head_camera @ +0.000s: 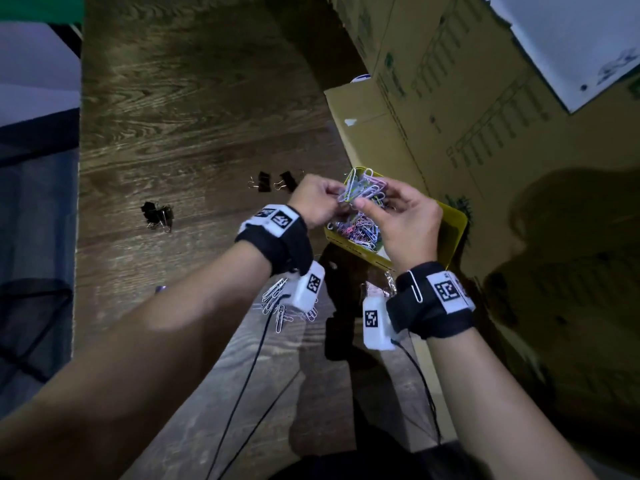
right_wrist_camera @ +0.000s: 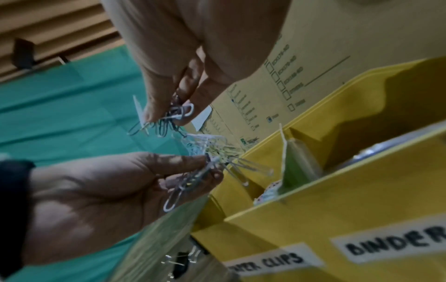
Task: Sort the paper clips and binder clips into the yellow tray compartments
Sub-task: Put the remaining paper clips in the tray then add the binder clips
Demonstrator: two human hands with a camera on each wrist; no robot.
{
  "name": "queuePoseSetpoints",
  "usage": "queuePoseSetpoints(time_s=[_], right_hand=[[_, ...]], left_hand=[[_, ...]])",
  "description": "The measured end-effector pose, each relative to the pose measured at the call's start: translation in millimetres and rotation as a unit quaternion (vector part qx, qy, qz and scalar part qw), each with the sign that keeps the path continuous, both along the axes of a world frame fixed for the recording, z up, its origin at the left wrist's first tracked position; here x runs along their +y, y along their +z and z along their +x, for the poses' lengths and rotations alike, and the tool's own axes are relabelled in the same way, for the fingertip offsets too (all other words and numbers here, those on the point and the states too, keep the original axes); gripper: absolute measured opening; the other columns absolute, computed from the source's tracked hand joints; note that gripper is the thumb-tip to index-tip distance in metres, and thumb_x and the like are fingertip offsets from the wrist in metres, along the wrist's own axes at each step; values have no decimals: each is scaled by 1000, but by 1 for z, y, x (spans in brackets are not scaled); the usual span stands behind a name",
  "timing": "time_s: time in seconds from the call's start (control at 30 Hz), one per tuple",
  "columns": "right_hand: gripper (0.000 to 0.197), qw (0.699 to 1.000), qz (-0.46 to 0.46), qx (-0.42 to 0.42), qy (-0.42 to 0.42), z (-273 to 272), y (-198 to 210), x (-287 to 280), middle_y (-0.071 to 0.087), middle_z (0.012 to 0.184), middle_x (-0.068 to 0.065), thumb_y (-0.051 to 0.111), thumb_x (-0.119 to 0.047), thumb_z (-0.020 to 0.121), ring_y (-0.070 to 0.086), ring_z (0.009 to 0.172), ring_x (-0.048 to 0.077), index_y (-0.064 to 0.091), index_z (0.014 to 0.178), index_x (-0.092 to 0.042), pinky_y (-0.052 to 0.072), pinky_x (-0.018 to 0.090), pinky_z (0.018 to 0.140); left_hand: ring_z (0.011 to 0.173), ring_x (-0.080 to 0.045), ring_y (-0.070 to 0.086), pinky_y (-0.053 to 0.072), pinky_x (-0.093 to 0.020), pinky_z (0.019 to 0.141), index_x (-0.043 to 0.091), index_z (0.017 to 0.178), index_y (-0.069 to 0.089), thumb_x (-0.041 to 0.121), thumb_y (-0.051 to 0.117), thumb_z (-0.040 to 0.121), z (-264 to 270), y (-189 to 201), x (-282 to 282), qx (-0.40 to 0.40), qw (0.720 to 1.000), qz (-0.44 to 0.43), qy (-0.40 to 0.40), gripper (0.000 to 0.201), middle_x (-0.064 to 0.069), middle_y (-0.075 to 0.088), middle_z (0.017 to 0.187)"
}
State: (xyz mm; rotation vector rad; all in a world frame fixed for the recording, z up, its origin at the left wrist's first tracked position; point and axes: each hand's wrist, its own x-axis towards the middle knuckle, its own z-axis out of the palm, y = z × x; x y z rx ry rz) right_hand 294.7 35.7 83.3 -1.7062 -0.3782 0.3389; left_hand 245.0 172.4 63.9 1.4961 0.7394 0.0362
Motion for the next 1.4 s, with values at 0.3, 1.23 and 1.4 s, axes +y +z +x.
queuePoseSetpoints(time_s=[0.3, 1.23, 1.4], right_hand=[[31, 970, -231, -80, 4, 22, -39, 11, 73, 93, 7, 79, -15, 75, 65, 78, 12, 70, 105, -9, 55, 31, 83], [106, 804, -442, -126, 378, -119, -103, -24, 31, 135, 11, 77, -51, 68, 32, 127, 28, 19, 147, -12, 33, 36, 106], [107, 772, -484, -183, 371, -136, -101, -13, 31, 131, 14, 76, -52, 68, 32, 120, 29, 18, 146, -7, 30, 37, 105]], left_hand=[[67, -4, 62, 53, -24, 71, 8, 106, 68, 0, 56, 85, 6, -17, 4, 55, 986, 133, -86, 25, -4, 68, 89], [141, -24, 21, 26, -54, 111, 19, 144, 29, 49, 30, 89, -203, -112, -23, 100, 821, 462, -321, 63, -8, 29, 152], [121, -29, 37, 43, -47, 94, 44, 140, 11, 72, 58, 65, -207, -90, -25, 268, 813, 468, -219, 93, -4, 28, 142]])
